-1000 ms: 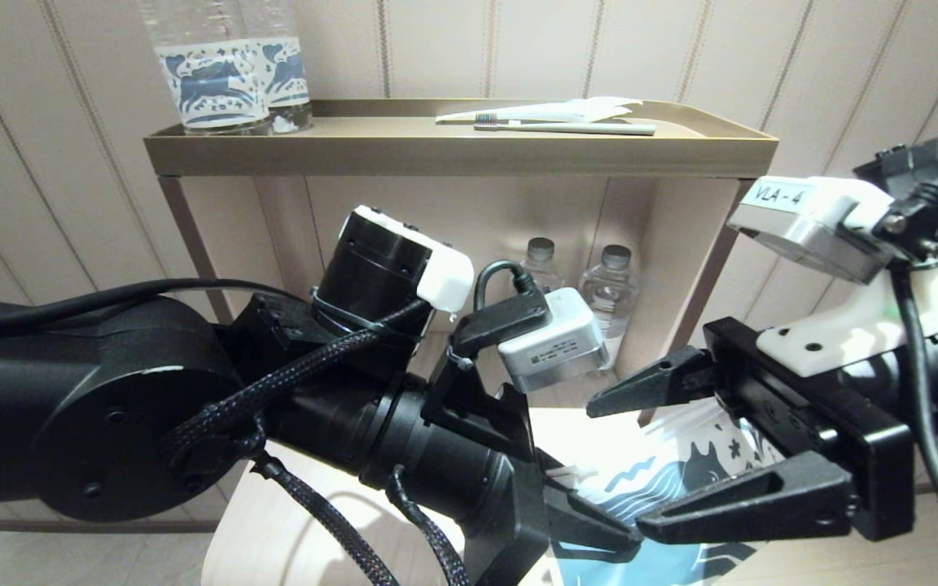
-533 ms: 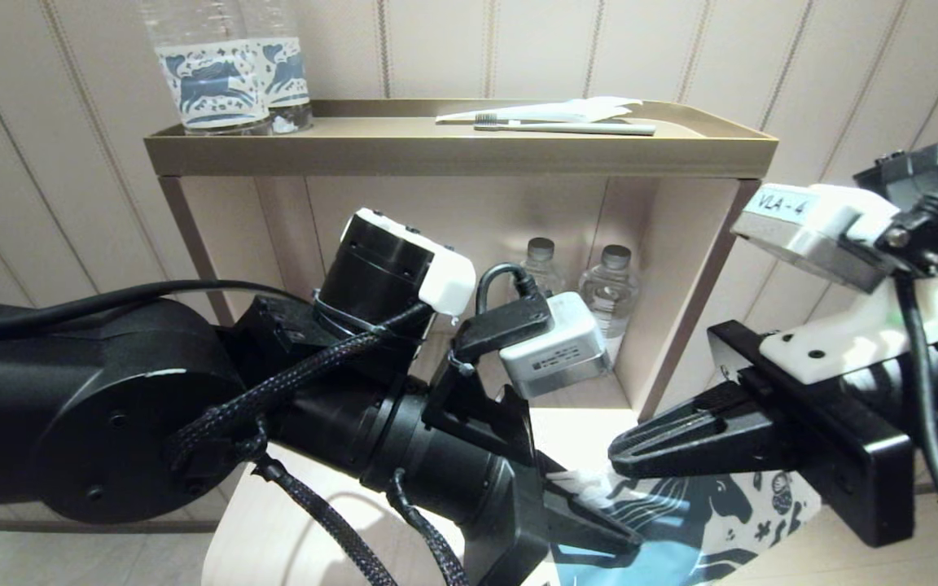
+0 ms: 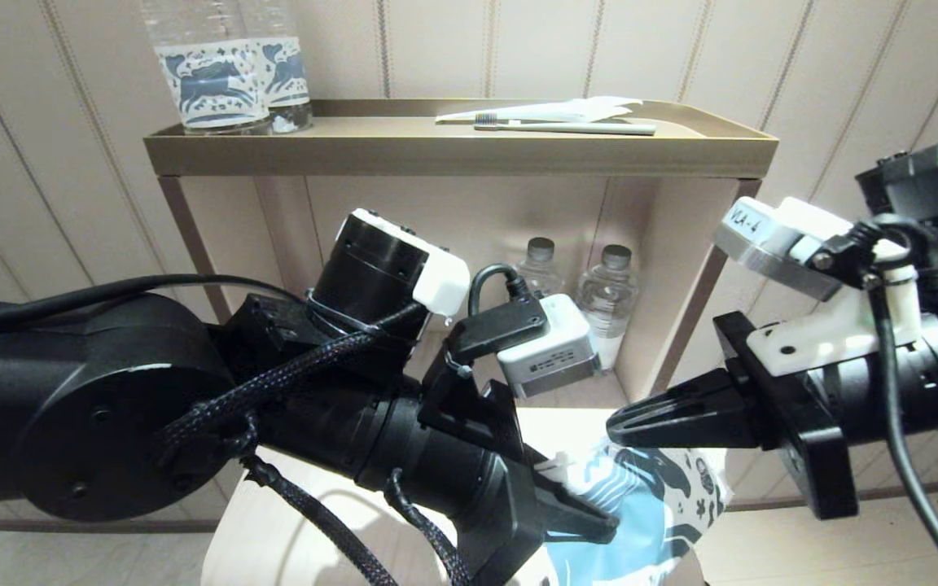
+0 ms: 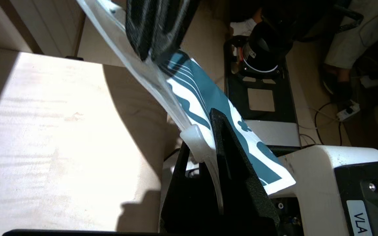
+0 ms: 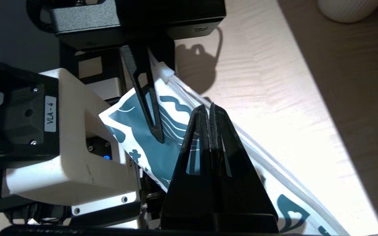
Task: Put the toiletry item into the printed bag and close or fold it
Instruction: Hand it to the other hand
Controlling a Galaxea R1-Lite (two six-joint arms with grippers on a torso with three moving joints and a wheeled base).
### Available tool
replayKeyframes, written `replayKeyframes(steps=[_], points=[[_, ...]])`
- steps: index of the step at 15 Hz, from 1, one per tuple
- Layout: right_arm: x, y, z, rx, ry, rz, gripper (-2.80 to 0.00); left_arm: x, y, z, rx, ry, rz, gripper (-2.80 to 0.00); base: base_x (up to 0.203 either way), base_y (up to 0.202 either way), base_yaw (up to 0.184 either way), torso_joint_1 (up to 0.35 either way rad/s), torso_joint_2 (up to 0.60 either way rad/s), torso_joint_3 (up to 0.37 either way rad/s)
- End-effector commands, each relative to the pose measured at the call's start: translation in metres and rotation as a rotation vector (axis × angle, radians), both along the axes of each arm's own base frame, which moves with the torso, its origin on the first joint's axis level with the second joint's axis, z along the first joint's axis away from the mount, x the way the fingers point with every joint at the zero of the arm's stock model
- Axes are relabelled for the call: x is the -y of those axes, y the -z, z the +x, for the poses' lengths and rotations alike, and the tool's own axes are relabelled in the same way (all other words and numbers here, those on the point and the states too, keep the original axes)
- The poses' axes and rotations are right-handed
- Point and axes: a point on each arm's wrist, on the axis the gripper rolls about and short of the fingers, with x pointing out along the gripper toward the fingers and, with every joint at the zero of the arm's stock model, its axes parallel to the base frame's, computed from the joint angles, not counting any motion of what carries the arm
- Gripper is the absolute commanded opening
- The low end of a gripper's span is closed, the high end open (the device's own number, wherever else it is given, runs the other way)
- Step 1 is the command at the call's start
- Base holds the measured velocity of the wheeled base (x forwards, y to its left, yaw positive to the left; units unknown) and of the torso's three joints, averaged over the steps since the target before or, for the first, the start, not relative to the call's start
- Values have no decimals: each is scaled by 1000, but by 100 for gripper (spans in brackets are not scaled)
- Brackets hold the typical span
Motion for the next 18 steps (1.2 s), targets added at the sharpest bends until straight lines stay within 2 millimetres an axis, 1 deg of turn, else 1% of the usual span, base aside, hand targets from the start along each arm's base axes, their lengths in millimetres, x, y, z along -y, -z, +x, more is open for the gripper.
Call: replayKeyframes(steps=[1, 3, 5, 7, 9, 12, 14, 15, 18], points=[[3, -3, 1, 17, 11, 5, -280, 0, -3, 0, -4, 5, 18, -280, 0, 0, 0, 0, 0, 0], [11, -5, 4, 53, 33, 5, -280, -3, -3, -1, 23, 18, 86, -280, 0, 0, 0, 0, 0, 0], [14, -10, 0, 81, 39, 19, -280, -4, -3, -1, 79, 1, 184, -280, 0, 0, 0, 0, 0, 0], [16, -12, -1, 88, 44, 24, -280, -6, -13, -1, 124, -16, 255, -280, 0, 0, 0, 0, 0, 0], [16, -10, -1, 77, 38, 23, -280, -6, -24, 0, 168, -28, 299, -280, 0, 0, 0, 0, 0, 0], [12, -1, 0, 37, -55, 66, -280, 9, -28, 0, 201, -23, 322, -280, 0, 0, 0, 0, 0, 0], [10, 0, 9, 48, -82, 114, -280, 19, -30, -1, 229, -16, 316, -280, 0, 0, 0, 0, 0, 0], [11, -1, 9, 42, -76, 121, -280, 25, -28, -2, 229, -4, 317, -280, 0, 0, 0, 0, 0, 0], [12, 0, 3, 50, -78, 118, -280, 32, -25, -6, 210, 19, 341, -280, 0, 0, 0, 0, 0, 0]])
